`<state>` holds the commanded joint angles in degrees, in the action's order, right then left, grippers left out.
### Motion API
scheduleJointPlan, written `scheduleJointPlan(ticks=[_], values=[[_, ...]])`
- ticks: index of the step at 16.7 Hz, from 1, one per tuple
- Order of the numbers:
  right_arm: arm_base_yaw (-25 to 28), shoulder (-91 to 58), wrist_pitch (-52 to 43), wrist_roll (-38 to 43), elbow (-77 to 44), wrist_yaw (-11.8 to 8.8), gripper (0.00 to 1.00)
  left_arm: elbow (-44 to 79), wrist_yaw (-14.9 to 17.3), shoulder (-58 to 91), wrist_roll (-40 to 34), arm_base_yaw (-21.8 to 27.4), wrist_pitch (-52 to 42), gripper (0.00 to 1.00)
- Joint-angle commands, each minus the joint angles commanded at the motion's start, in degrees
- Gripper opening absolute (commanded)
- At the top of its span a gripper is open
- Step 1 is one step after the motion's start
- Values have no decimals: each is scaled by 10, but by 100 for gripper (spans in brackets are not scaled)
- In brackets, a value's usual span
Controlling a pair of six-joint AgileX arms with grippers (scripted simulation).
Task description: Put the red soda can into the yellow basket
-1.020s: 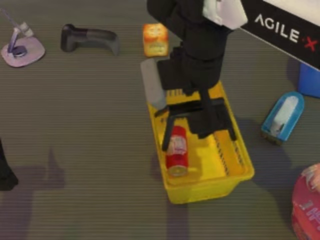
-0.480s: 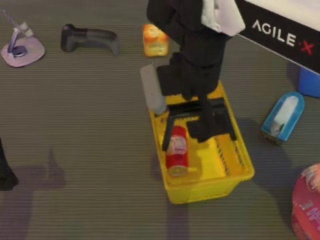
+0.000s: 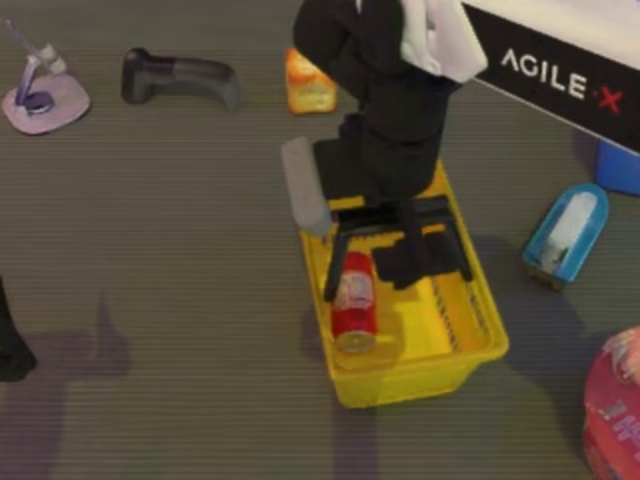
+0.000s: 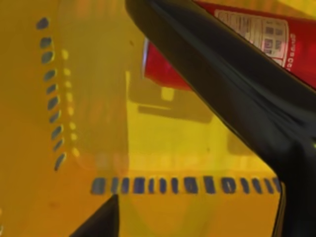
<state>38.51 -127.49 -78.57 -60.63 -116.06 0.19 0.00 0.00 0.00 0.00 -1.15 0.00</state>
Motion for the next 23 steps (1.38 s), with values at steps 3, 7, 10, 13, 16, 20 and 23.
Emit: scheduleJointPlan(ticks=[3, 7, 10, 13, 16, 20, 23], values=[[0, 0, 0, 0, 0, 0, 62, 0, 0, 0, 0, 0, 0, 100], [0, 0, 0, 0, 0, 0, 32, 0, 0, 0, 0, 0, 0, 100], [0, 0, 0, 0, 0, 0, 10, 0, 0, 0, 0, 0, 0, 100], [0, 0, 0, 0, 0, 0, 0, 0, 0, 0, 0, 0, 0, 100], [0, 0, 0, 0, 0, 0, 0, 0, 0, 0, 0, 0, 0, 100], [0, 0, 0, 0, 0, 0, 0, 0, 0, 0, 0, 0, 0, 100], [0, 0, 0, 0, 0, 0, 0, 0, 0, 0, 0, 0, 0, 100]])
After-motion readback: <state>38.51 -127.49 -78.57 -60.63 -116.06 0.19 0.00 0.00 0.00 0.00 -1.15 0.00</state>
